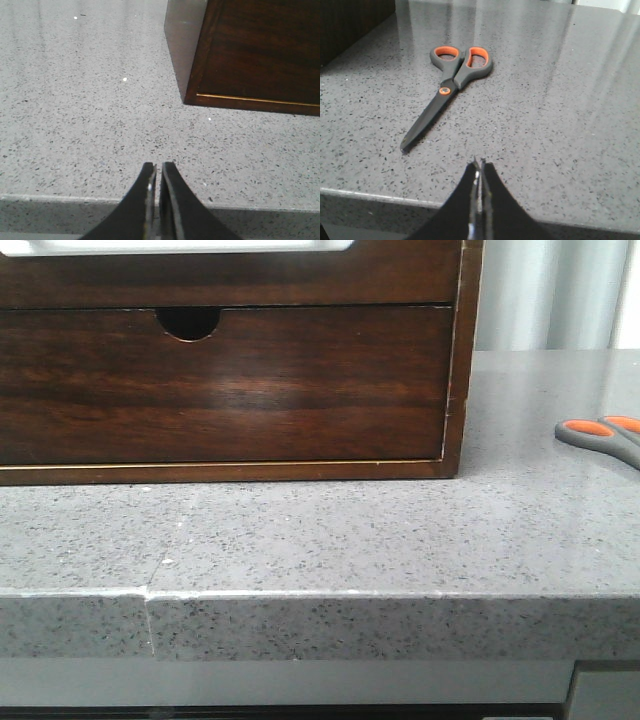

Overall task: Put scissors in drawer with both arms
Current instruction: 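Reach the left gripper toward the white drawer handle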

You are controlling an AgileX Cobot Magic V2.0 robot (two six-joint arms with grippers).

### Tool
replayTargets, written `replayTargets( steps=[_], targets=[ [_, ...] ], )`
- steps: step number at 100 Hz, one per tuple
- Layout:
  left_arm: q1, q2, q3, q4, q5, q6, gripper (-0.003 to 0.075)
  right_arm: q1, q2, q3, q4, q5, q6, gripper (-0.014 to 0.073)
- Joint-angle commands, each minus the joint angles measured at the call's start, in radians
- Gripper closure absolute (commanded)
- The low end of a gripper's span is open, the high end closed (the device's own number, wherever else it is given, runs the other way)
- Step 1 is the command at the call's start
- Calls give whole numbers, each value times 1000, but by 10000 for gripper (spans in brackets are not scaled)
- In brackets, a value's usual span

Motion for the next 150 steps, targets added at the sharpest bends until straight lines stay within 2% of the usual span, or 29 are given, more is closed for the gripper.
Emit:
replayTargets(
  steps=[1,69,81,90,98,103,108,114,125,130,137,150],
  targets=[
    [2,-34,20,2,-42,-8,740,-5,-27,32,-10,-22,-4,639],
    [2,-34,20,30,-48,-8,740,-5,-27,32,-10,-28,-4,639],
    [2,-34,20,99,-86,-8,740,-5,-27,32,-10,-97,-4,639],
    [2,-34,20,122,-124,1,740,-5,-27,32,-10,-205,-4,639],
    [1,-34,20,-49,-175,-14,740,-5,-27,32,2,-322,-4,639],
    [1,-34,20,-279,-191,-20,740,-5,-27,32,57,-401,7,639],
    [1,-34,20,-473,-212,-20,740,-5,-27,32,165,-473,52,639],
    [1,-34,20,-630,-243,-20,740,-5,-27,32,308,-545,114,639],
    [1,-34,18,-874,-250,-20,740,-5,-27,28,483,-532,167,639],
    [1,-34,18,-924,-246,-20,740,-5,-27,25,576,-512,168,639],
    [-1,-34,1,-909,-231,14,740,-5,-27,1,676,-485,168,639],
    [-3,26,-111,-827,-115,107,740,-5,-6,-130,615,-315,125,639]
  ],
)
